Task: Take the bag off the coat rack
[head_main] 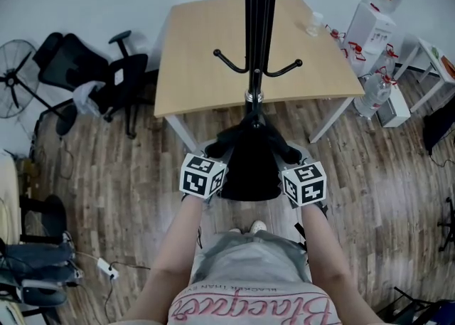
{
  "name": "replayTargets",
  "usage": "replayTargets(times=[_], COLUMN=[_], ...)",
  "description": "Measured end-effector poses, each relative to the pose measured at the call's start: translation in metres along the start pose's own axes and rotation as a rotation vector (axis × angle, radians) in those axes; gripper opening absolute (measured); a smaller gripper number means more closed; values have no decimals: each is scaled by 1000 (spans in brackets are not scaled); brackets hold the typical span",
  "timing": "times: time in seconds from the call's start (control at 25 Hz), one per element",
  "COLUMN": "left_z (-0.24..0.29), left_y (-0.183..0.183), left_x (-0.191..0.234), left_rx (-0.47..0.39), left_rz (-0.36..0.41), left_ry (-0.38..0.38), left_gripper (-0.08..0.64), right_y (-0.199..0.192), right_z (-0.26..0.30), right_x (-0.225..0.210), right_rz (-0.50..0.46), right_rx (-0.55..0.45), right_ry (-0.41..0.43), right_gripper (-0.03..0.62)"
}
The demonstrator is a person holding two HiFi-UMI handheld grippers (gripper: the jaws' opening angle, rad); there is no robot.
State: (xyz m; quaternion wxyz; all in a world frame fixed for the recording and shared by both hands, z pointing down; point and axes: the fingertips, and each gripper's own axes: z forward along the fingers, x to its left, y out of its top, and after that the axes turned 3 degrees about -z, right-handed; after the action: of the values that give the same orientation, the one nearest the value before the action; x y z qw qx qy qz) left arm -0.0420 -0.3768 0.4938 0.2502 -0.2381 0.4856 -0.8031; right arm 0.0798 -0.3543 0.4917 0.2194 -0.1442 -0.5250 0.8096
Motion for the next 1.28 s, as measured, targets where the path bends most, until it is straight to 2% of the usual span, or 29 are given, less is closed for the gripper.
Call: replayTargets(times=[0.72, 1.0, 1.28], left_z=[-44, -43, -30], left_y=[9, 18, 35], left_x=[-34, -54, -85], left_rx=[-33, -51, -77], left_rz=[63, 116, 140], left_ry=[-95, -142, -193], left_gripper=[70, 69, 67], right_y=[10, 8, 12], right_z=[-57, -80, -109], right_x=[32, 27, 4], right_rz=[-8, 9, 5], right_rx=[-35, -49, -63], right_ry=[-113, -176, -251], right_gripper=[69, 67, 67])
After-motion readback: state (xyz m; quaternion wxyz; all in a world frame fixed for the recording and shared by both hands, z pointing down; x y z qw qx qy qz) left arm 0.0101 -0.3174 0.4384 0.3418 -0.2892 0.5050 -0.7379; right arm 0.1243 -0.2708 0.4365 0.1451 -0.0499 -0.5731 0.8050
